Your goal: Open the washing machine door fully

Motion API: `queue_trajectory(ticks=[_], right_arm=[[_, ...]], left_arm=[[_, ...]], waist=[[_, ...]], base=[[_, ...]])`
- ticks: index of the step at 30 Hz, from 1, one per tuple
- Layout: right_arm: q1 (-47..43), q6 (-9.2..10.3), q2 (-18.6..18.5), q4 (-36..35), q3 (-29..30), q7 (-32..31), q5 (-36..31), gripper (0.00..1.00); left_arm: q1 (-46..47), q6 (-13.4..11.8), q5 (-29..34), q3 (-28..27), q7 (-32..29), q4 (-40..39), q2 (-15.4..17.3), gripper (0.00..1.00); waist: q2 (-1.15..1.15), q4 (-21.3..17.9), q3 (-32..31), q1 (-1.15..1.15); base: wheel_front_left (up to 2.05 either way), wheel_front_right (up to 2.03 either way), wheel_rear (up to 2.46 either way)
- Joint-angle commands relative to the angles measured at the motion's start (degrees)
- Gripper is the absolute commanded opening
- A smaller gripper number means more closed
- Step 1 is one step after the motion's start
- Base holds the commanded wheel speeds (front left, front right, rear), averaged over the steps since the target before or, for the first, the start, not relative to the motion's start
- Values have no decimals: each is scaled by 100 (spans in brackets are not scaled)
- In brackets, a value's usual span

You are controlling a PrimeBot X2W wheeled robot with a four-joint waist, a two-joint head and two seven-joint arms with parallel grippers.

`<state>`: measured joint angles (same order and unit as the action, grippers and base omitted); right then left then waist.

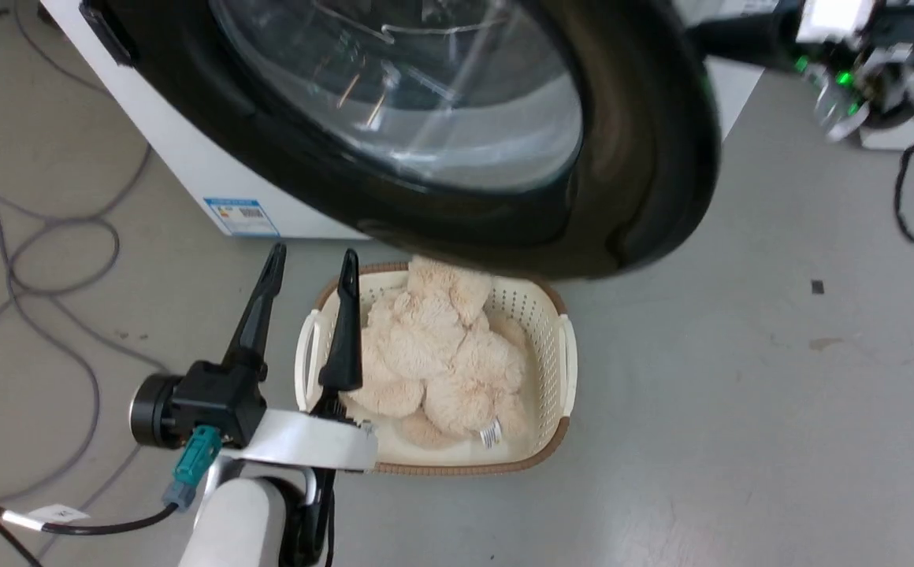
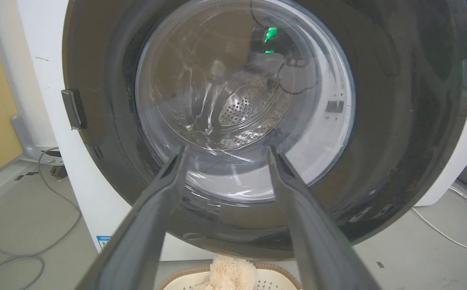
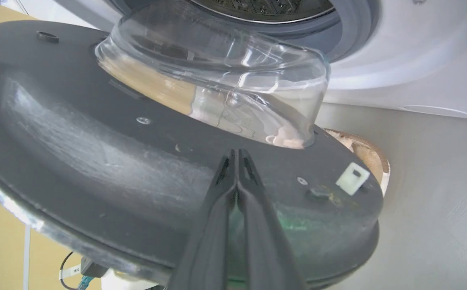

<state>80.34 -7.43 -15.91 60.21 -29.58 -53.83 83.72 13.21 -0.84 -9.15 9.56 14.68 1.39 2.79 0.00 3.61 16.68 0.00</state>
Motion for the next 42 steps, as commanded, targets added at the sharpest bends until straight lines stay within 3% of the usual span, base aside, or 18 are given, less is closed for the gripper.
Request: queue_trajectory(ticks=[1, 12, 25, 34, 38, 39, 40, 42], right_arm=[[-151, -6, 67, -47, -16, -39, 39, 0], [-1283, -6, 195, -891, -57, -479, 312, 0], [-2494, -6, 607, -1904, -164, -703, 630, 0], [-3061, -6, 786, -2362, -206, -615, 746, 0], [-3311, -6, 804, -2601, -8, -194, 795, 0], [-3395, -6, 781, -2721, 48, -16, 756, 8], [-3505, -6, 754, -2868, 123, 213, 709, 52], [-3794, -6, 737, -3163, 357, 704, 710, 100]], left_arm=[[-73, 14, 47, -30, 32, 17, 9, 100], [-504, 96, 208, -177, 32, 291, 9, 100], [-924, 166, 360, -289, 32, 508, 43, 100], [-1033, 181, 417, -325, 32, 571, 66, 100], [-1061, 175, 422, -331, 32, 598, 65, 100], [-1068, 176, 421, -331, 32, 602, 64, 100], [-1075, 178, 420, -331, 32, 609, 63, 100], [-1089, 182, 415, -333, 32, 624, 62, 100]], waist=[[0, -19, -75, 0], [0, -12, -633, 0], [0, 124, -1111, 0], [0, 194, -1233, 0], [0, 177, -1273, 0], [0, 173, -1279, 0], [0, 166, -1290, 0], [0, 149, -1306, 0]], base=[[0, 0, 0], [0, 0, 0], [0, 0, 0], [0, 0, 0], [0, 0, 0], [0, 0, 0], [0, 0, 0], [0, 0, 0]])
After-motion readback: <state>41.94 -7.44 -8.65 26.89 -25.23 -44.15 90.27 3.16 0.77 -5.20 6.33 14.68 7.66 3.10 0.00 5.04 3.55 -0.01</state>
